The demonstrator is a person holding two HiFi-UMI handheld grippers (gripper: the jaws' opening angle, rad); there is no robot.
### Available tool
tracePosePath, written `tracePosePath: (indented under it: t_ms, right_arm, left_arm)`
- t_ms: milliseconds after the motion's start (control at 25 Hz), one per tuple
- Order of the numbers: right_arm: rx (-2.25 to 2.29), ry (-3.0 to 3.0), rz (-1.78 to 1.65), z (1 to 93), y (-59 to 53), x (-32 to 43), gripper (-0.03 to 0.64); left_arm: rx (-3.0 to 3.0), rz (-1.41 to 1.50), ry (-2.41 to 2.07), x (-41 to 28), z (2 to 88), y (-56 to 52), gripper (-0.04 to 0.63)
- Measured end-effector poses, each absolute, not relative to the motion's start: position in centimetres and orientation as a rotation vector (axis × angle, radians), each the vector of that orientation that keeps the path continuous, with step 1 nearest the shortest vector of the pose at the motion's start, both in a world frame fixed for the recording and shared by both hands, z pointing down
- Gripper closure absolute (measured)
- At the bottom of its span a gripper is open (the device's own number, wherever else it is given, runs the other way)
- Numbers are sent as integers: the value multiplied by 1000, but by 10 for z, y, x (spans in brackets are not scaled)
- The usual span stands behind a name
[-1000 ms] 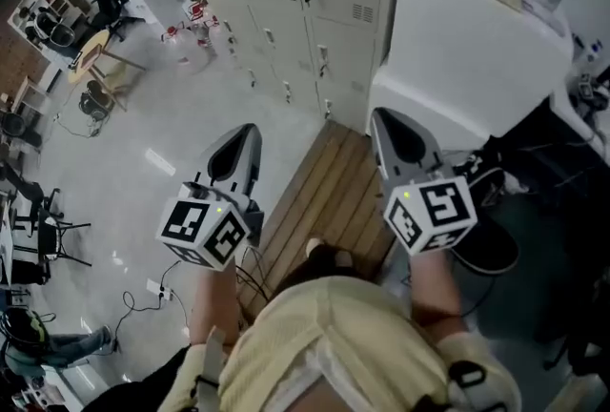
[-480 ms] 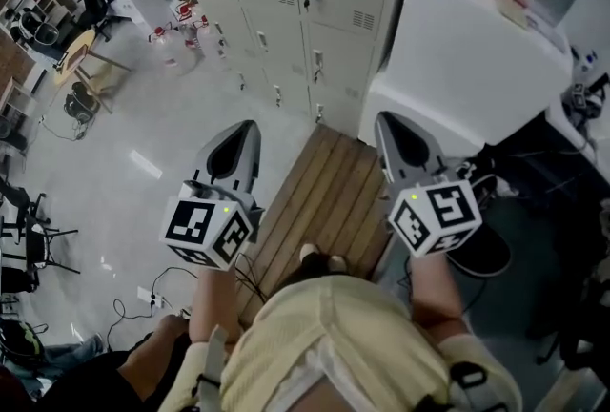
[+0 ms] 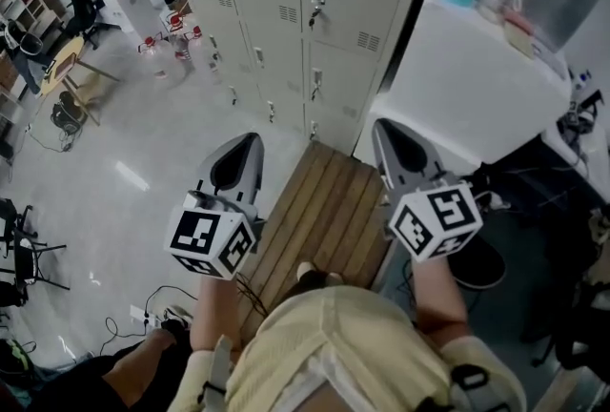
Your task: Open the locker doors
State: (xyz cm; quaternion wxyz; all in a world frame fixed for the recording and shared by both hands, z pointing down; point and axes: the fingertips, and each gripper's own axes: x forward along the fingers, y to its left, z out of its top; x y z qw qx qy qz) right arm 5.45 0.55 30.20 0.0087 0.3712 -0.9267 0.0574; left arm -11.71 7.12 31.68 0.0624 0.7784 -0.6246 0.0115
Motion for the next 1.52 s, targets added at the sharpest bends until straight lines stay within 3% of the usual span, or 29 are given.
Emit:
tracePosePath:
  t_ms: [840,1000,1520]
  right_arm:
    - [1207,-2993,115,265,-101,17,623]
    - [1201,-3011,97,257,-148,25,623]
    - [1144,-3028,132,252,-269,31,623]
  left_arm:
    - [2484,-122,-1865,-150,267,-45,590]
    - [2493,-150,-1848,-136,259,-96,543]
    - [2523,-131,-1941,-119,212,-236,499]
